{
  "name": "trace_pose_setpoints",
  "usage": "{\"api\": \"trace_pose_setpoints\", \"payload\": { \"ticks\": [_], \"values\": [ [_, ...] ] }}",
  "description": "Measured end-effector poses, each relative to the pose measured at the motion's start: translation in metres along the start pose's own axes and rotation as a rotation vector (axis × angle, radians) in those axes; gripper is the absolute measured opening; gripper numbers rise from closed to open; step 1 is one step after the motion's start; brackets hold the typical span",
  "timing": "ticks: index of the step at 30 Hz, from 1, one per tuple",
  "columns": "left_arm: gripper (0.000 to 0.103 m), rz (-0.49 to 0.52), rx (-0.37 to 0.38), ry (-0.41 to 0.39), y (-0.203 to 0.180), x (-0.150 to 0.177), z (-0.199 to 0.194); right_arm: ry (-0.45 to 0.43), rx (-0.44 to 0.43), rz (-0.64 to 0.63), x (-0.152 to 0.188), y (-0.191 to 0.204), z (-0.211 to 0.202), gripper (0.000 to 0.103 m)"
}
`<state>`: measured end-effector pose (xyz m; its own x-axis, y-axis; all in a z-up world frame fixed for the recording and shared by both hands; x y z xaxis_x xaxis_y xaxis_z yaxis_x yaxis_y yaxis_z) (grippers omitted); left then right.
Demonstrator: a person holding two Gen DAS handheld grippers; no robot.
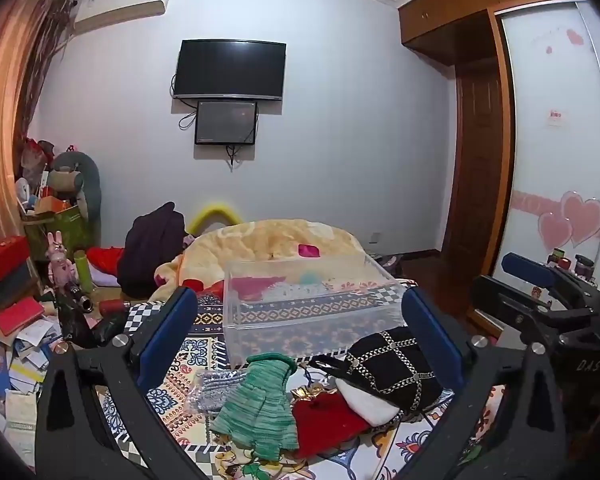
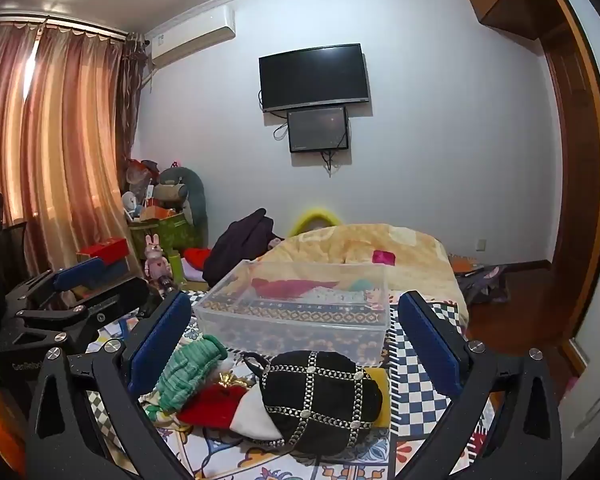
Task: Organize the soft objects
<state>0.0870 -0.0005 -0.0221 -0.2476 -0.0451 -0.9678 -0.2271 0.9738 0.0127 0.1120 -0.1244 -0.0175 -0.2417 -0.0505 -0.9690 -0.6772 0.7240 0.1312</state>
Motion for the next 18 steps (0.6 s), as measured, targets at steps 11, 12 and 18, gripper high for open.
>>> {"api": "trace_pose_setpoints", "payload": {
  "ticks": [11, 12, 18],
  "values": [
    [0.103, -0.019, 0.022, -0.011, 0.001, -0.003, -0.005, -0.003, -0.005, 0.006, -0.007, 0.003, -0.001, 0.103],
    [0.103, -0.018, 0.023, -0.012, 0.002, -0.003, -0.006, -0.006, -0.007, 0.007, -0.011, 0.003, -0.004, 0.103],
    [0.103, -0.018, 0.028, -0.015, 0.000, -0.004, -0.007, -0.017, -0.009, 0.003, -0.010, 0.004, -0.007, 0.103]
  ]
}}
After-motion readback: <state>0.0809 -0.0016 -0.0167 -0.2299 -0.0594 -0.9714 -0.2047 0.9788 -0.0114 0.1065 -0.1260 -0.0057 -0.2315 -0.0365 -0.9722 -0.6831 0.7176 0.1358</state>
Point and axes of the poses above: each gripper's, at about its wrist camera, not at the fingertips, and z roughly the way its jaws point, y to its left, x to its underside, the point moved 9 cm from there along z, roughly the way its jaws point, and after that the axes turned 13 degrees about -x, right-handed, at the moved point
